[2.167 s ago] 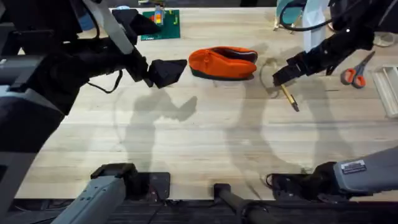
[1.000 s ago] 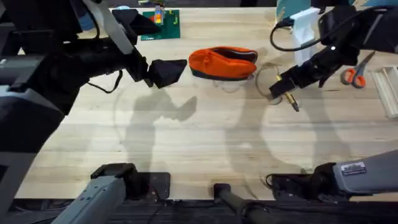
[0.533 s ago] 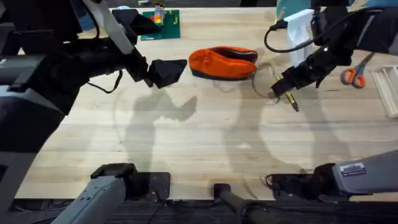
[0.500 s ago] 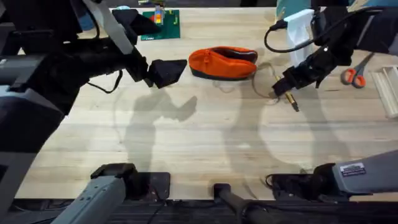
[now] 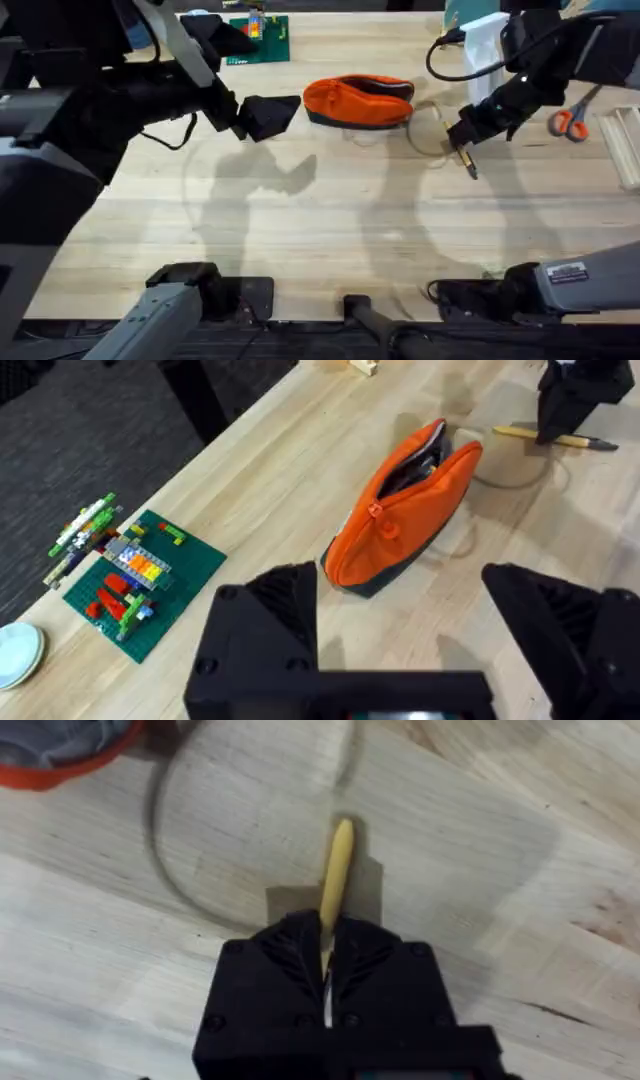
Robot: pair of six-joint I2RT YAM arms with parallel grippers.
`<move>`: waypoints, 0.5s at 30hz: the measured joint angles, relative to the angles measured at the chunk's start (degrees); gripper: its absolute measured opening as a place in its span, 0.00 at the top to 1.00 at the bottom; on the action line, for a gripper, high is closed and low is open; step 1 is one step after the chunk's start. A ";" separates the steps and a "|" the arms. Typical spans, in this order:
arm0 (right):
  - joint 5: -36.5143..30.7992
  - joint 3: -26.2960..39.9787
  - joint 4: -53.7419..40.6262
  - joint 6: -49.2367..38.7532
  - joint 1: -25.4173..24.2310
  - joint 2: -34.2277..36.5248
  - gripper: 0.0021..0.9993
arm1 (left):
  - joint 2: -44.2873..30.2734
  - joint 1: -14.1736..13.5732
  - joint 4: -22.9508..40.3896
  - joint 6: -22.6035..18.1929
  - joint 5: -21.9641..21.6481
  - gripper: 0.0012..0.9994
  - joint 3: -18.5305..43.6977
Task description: Unzip the bag, pick up the pens from the table one at a time and place them inside, then zip the bag closed.
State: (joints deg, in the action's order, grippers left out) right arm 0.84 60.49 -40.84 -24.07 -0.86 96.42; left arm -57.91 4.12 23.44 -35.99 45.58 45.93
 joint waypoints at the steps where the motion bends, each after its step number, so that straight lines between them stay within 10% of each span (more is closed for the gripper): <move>1: 0.00 -0.02 0.02 0.08 0.00 -0.07 0.97 | 0.00 0.00 0.00 0.00 0.00 0.01 0.00; 15: -1.29 3.50 0.85 0.10 0.00 -4.91 0.97 | 0.00 0.00 0.00 0.00 0.00 0.01 0.00</move>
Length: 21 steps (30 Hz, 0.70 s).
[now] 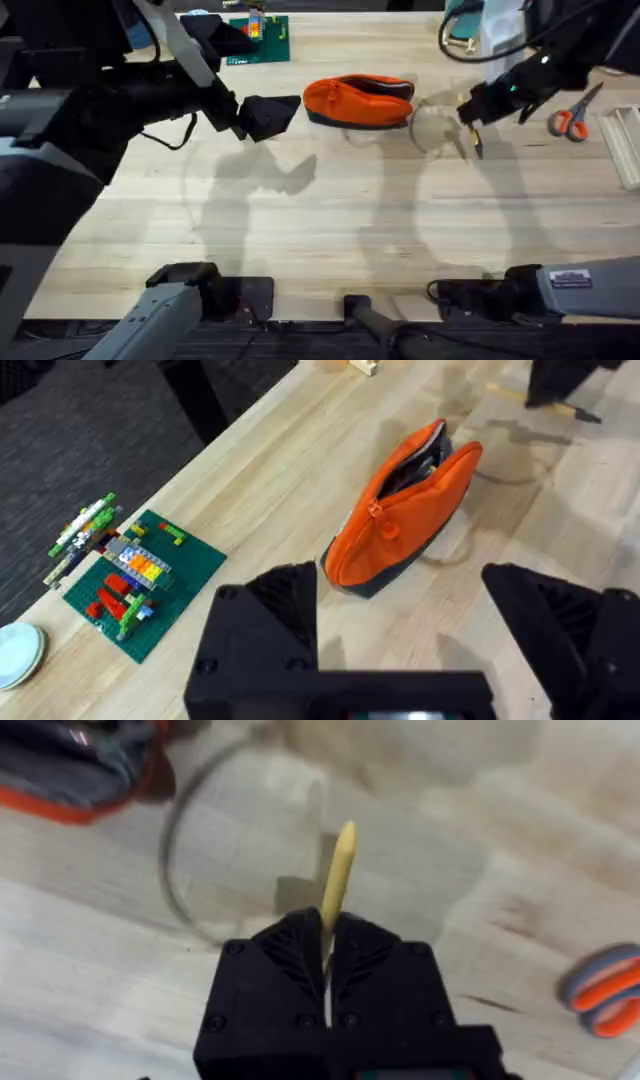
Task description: Unzip the bag, pick up the pens from the table one at a time and place them inside, then zip the bag closed.
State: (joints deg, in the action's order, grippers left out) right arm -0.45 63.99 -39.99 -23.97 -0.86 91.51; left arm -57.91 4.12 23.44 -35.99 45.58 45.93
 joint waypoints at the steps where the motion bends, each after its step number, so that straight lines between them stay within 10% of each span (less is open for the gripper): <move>1: 0.00 0.71 0.23 0.00 0.00 -0.32 0.97 | 0.00 0.00 0.00 0.00 0.00 0.01 0.00; 11: 3.02 5.76 5.99 -0.02 0.00 -0.82 0.97 | 0.00 0.00 0.00 0.00 -0.01 0.01 0.00; 21: 22.23 6.36 16.87 -1.83 0.00 -0.79 0.97 | 0.00 0.00 0.00 0.00 -0.02 0.01 0.00</move>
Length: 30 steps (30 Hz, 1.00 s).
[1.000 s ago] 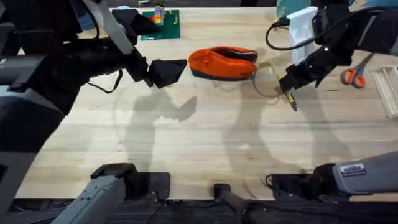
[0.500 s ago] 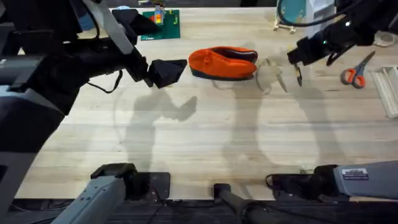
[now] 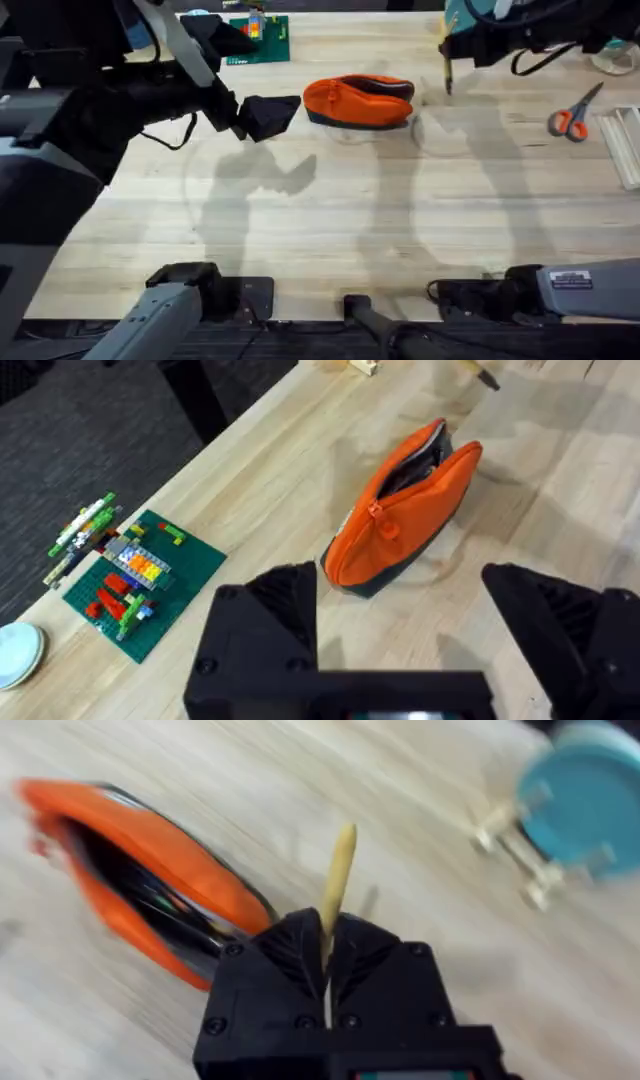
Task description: Unzip the bag, pick up the pens from the table one at a time and place them inside, then zip the bag closed.
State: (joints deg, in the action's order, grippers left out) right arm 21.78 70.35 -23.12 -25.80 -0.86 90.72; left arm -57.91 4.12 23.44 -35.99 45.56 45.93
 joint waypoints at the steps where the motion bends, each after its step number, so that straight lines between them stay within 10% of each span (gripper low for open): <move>1: 2.66 0.00 0.94 -0.17 0.00 -0.01 0.97 | 0.00 0.00 0.00 0.00 0.02 0.01 0.00; 14: 21.50 0.02 4.45 -8.48 5.11 0.00 0.97 | 0.00 0.00 0.00 0.00 0.00 0.01 0.00; 30: 10.93 0.02 -4.27 -34.31 10.82 0.10 0.97 | 0.00 0.00 0.00 0.00 0.01 0.01 0.00</move>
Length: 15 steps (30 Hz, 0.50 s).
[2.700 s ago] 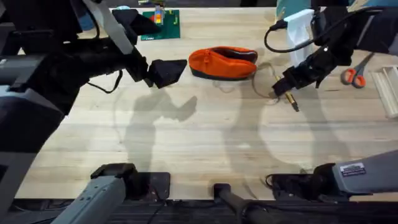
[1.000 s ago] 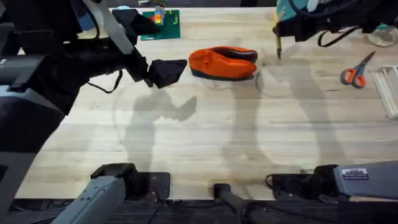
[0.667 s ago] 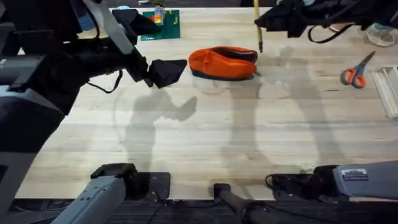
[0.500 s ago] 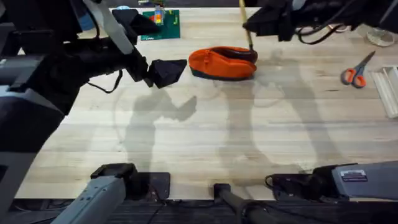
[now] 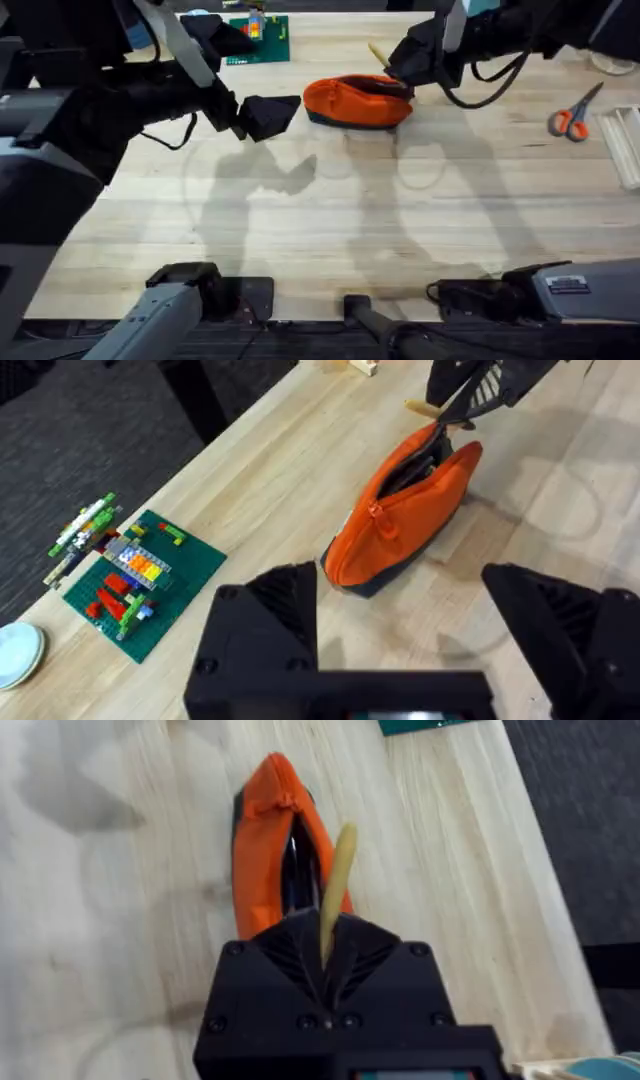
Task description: Unzip the bag, pick up the pens from the table one at a time and place them inside, then zip the bag closed.
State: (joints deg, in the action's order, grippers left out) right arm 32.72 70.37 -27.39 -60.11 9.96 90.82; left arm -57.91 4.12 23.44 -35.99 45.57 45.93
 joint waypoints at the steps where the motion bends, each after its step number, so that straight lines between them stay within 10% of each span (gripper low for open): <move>1: -0.38 0.00 -0.01 -0.95 0.00 0.08 0.97 | 0.00 0.00 0.00 0.00 0.01 0.01 0.00; 15: -1.91 0.00 -0.12 -8.34 0.46 3.45 0.97 | 0.00 0.00 0.00 0.00 0.01 0.01 0.00</move>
State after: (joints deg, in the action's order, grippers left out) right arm 30.81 70.37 -27.51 -68.45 10.42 94.27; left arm -57.91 4.12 23.44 -35.99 45.58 45.93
